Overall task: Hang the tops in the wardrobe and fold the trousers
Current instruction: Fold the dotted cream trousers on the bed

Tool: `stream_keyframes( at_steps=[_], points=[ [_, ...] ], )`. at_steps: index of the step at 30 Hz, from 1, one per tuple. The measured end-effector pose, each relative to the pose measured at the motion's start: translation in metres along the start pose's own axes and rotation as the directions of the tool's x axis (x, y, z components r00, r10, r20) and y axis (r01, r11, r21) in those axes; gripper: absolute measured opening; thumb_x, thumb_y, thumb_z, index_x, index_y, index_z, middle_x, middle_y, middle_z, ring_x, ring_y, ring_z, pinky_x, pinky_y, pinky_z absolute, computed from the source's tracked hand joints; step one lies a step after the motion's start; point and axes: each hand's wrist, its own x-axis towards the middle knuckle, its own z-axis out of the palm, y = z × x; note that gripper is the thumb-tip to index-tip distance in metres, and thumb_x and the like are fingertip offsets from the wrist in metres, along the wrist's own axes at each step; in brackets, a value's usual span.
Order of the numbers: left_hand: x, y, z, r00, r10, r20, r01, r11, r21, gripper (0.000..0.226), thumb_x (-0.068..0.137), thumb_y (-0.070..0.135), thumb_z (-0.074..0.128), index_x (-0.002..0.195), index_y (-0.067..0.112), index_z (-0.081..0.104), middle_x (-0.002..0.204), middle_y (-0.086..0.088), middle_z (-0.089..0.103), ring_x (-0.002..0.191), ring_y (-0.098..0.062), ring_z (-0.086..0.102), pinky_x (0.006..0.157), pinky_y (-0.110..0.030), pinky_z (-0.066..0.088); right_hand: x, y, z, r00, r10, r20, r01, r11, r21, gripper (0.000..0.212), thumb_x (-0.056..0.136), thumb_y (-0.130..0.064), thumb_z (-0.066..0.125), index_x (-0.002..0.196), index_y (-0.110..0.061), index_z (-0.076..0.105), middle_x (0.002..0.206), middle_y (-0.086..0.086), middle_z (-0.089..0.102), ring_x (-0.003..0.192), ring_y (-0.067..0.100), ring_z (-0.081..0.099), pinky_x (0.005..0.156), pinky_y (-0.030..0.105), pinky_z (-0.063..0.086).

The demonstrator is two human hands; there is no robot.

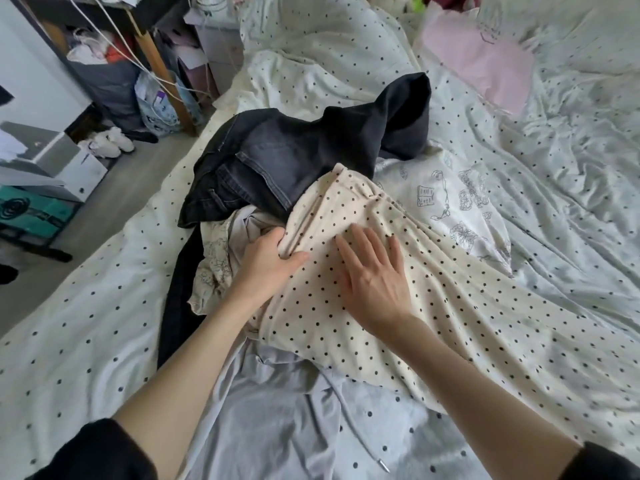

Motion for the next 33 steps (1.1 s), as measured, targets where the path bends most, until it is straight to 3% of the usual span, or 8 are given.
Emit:
stream_keyframes(
  at_steps=[3,7,14,18,22,25,27,33],
  points=[
    [-0.009,0.017,-0.012,0.995,0.091,-0.04,-0.085,0.989,0.122,0.027,0.085,0.021,0.061,0.076,-0.001,0.049,0.071,-0.021,0.055,0.059,-0.024,0.046,0.057,-0.035,0.036,-0.007,0.005,-0.012,0.996,0.074,-0.051,-0.066,0.986,0.153,0.044,0.096,-0.02,0.039,0.14,-0.015,0.043,0.149,0.015,0.035,0.141,0.031,0.026,0.116,0.052,0.01],
    [-0.019,0.073,-0.027,0.988,0.116,0.101,-0.131,0.98,0.152,0.013,0.087,0.015,0.056,0.085,0.003,0.056,0.074,-0.012,0.059,0.067,-0.025,0.051,0.059,-0.032,0.034,-0.039,0.019,-0.051,0.945,0.324,-0.051,-0.26,0.834,0.487,0.042,0.097,-0.014,0.044,0.139,-0.014,0.045,0.147,0.009,0.039,0.135,0.025,0.037,0.112,0.039,0.03],
    [-0.05,0.17,0.061,0.88,0.197,0.432,-0.312,0.926,0.212,0.045,0.094,0.011,0.046,0.139,0.015,0.043,0.12,-0.002,0.058,0.104,-0.025,0.057,0.074,-0.02,0.037,-0.106,0.08,-0.088,0.666,0.54,0.514,-0.532,-0.139,0.835,0.036,0.102,-0.031,0.035,0.132,-0.017,0.047,0.116,0.003,0.058,0.101,0.02,0.06,0.091,0.042,0.049],
    [-0.071,0.172,0.128,0.739,0.046,0.672,-0.408,0.825,0.392,0.061,0.096,0.014,0.045,0.149,0.026,0.019,0.115,-0.003,0.057,0.073,-0.015,0.056,0.058,-0.025,0.043,-0.126,0.11,-0.078,0.6,0.522,0.606,-0.562,-0.264,0.784,0.025,0.102,-0.034,0.033,0.116,-0.02,0.049,0.108,0.005,0.06,0.095,0.02,0.061,0.085,0.042,0.051],
    [-0.087,0.153,0.125,0.805,0.19,0.562,-0.42,0.852,0.313,0.039,0.098,0.022,0.045,0.136,0.029,0.045,0.124,0.004,0.059,0.072,-0.012,0.058,0.061,-0.025,0.049,-0.124,0.117,-0.062,0.602,0.563,0.566,-0.605,-0.14,0.784,0.025,0.1,-0.028,0.041,0.116,-0.015,0.055,0.1,0.004,0.063,0.085,0.018,0.063,0.077,0.037,0.051],
    [-0.086,0.116,0.103,0.917,0.264,0.3,-0.366,0.855,0.366,0.036,0.093,0.023,0.055,0.129,0.022,0.052,0.123,0.0,0.056,0.091,-0.011,0.056,0.078,-0.022,0.049,-0.111,0.111,-0.051,0.672,0.686,0.279,-0.633,0.337,0.697,0.03,0.095,-0.024,0.049,0.12,-0.01,0.057,0.102,0.004,0.064,0.089,0.018,0.061,0.081,0.035,0.052],
    [-0.091,0.097,0.093,0.905,0.276,0.324,-0.401,0.808,0.431,0.054,0.087,0.03,0.062,0.138,0.023,0.042,0.132,0.001,0.044,0.115,-0.015,0.045,0.096,-0.024,0.038,-0.101,0.102,-0.049,0.758,0.645,0.096,-0.558,0.565,0.608,0.027,0.094,-0.022,0.051,0.116,-0.01,0.061,0.105,0.004,0.062,0.088,0.016,0.058,0.082,0.032,0.049],
    [-0.115,0.057,0.096,0.852,0.309,0.421,-0.508,0.678,0.53,0.042,0.092,0.016,0.053,0.133,0.021,0.047,0.131,0.006,0.047,0.122,-0.013,0.038,0.097,-0.029,0.026,-0.105,0.076,-0.03,0.912,0.41,0.014,-0.334,0.724,0.604,0.029,0.096,-0.015,0.048,0.122,-0.009,0.059,0.118,0.007,0.061,0.098,0.016,0.061,0.085,0.029,0.049]
  ],
)
